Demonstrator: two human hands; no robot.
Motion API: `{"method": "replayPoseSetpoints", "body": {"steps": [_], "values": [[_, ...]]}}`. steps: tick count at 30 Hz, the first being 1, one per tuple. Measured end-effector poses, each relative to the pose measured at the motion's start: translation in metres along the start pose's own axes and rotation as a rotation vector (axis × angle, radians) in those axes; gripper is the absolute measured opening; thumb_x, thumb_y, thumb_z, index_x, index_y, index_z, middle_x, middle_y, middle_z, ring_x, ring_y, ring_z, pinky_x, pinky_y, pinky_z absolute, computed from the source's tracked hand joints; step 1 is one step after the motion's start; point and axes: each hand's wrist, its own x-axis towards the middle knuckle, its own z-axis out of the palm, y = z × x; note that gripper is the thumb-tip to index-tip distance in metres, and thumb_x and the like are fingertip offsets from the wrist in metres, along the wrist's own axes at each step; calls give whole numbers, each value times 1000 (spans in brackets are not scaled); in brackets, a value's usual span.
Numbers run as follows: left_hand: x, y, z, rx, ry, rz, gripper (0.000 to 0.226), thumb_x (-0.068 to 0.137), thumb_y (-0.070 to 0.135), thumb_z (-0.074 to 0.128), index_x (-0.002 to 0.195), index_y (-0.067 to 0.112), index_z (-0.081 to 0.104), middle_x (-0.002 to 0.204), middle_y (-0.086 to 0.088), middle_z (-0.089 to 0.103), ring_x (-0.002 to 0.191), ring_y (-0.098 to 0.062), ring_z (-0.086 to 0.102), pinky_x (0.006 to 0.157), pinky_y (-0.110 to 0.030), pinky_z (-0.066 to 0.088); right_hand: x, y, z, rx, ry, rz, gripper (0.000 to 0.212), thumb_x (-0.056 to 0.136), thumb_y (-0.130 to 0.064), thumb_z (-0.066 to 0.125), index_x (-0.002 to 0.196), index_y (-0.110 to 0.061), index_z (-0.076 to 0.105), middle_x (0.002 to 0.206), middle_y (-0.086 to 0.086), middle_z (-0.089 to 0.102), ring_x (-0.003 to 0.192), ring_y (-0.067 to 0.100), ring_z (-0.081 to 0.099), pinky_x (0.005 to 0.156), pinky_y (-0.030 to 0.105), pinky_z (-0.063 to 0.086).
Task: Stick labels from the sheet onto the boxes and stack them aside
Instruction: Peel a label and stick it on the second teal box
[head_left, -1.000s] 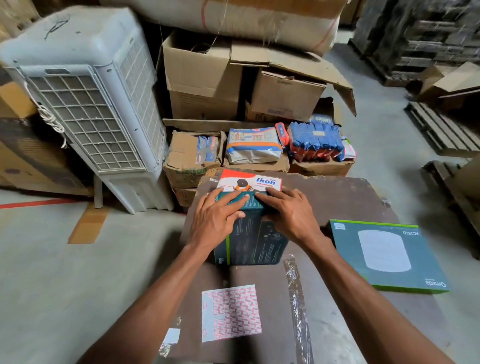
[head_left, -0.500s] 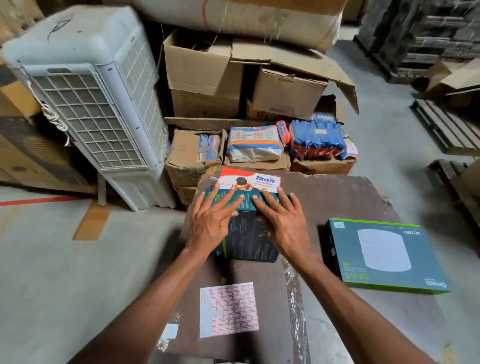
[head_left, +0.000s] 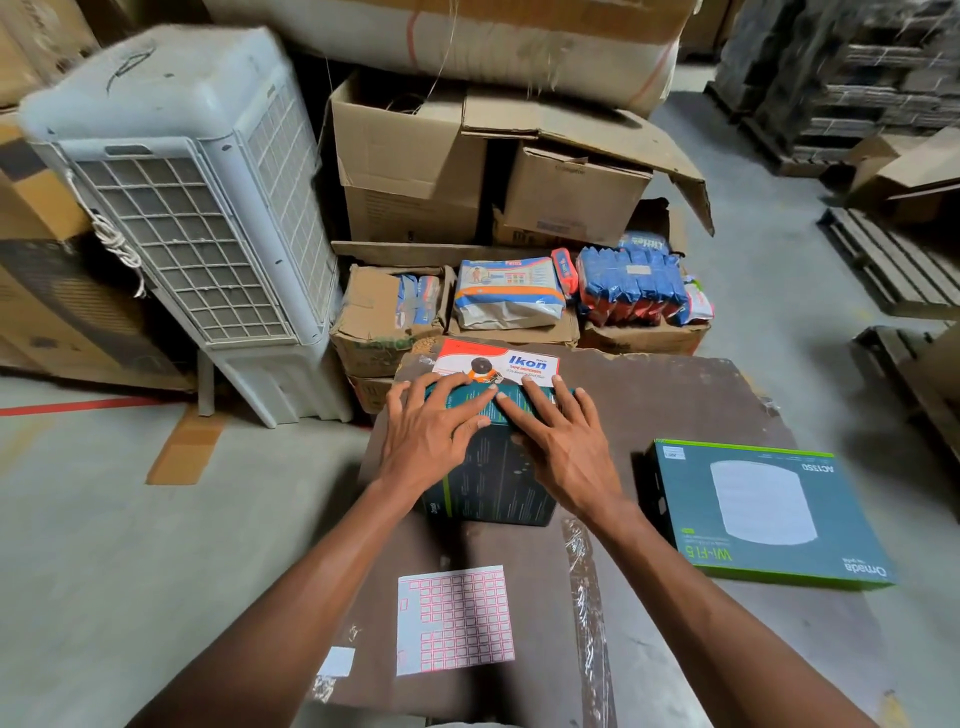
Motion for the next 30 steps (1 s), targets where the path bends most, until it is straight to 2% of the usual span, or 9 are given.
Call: {"method": "replayPoseSetpoints", "body": {"steps": [5, 9, 11, 14, 18, 20, 23, 26, 30], "values": [[-2, 0, 6, -16, -26, 14, 48, 101, 62, 27, 146, 54, 44, 159, 9, 41, 150, -28, 33, 118, -57, 13, -2, -4, 6, 50, 77, 33, 80, 89, -27, 76, 157, -39, 34, 159, 5, 42, 147, 41, 36, 120, 58, 27], [-2, 1, 3, -9, -13, 58, 47, 99, 61, 36, 144, 53, 47, 155, 9, 47, 148, -29, 38, 117, -58, 21, -6, -5, 9, 69, 116, 26, 80, 86, -22, 76, 155, -37, 39, 159, 3, 43, 147, 39, 37, 120, 57, 26], [-2, 3, 3, -18, 4, 50, 44, 98, 57, 44, 141, 52, 51, 152, 8, 51, 145, -31, 41, 115, -59, 26, -7, -7, 12, 69, 137, 52, 72, 90, -23, 73, 154, -36, 42, 159, 3, 43, 147, 38, 36, 121, 57, 25], [0, 3, 5, -65, 7, 29, 43, 96, 52, 54, 139, 50, 54, 151, 6, 53, 145, -33, 41, 116, -59, 25, -15, -22, 16, 157, 284, 129, 53, 92, -20, 61, 144, -27, 58, 150, 9, 52, 143, 39, 40, 116, 56, 30], [0, 1, 5, -125, 22, 18, 42, 96, 54, 51, 138, 48, 56, 149, 5, 55, 145, -32, 41, 118, -56, 19, -47, -60, 24, 203, 395, 183, 48, 87, -31, 57, 133, -22, 65, 140, 14, 54, 135, 37, 40, 104, 49, 33], [-1, 2, 5, -134, 38, 21, 43, 96, 57, 48, 137, 48, 57, 149, 5, 55, 145, -31, 42, 118, -54, 17, -62, -77, 40, 244, 303, 160, 47, 82, -25, 62, 129, -23, 61, 130, 10, 57, 124, 32, 46, 97, 44, 37], [-2, 1, 8, -143, 56, 23, 41, 95, 56, 51, 135, 47, 59, 148, 6, 56, 144, -30, 43, 118, -54, 19, -77, -99, 78, 420, -41, 208, 29, 85, -18, 63, 113, -23, 66, 108, -1, 63, 96, 22, 53, 80, 37, 48], [-2, -1, 13, -162, 75, 18, 40, 95, 55, 55, 134, 47, 61, 148, 7, 55, 144, -29, 43, 119, -53, 18, -90, -113, 114, 575, -422, 322, 16, 90, -14, 61, 100, -21, 71, 105, 0, 67, 93, 19, 60, 80, 33, 54], [-3, -2, 16, -187, 82, 7, 40, 95, 55, 58, 133, 47, 62, 148, 8, 55, 145, -27, 43, 120, -51, 17, -98, -134, 155, 579, -690, 315, 15, 84, -12, 55, 85, -17, 68, 96, 8, 67, 85, 32, 65, 72, 37, 56]]}}
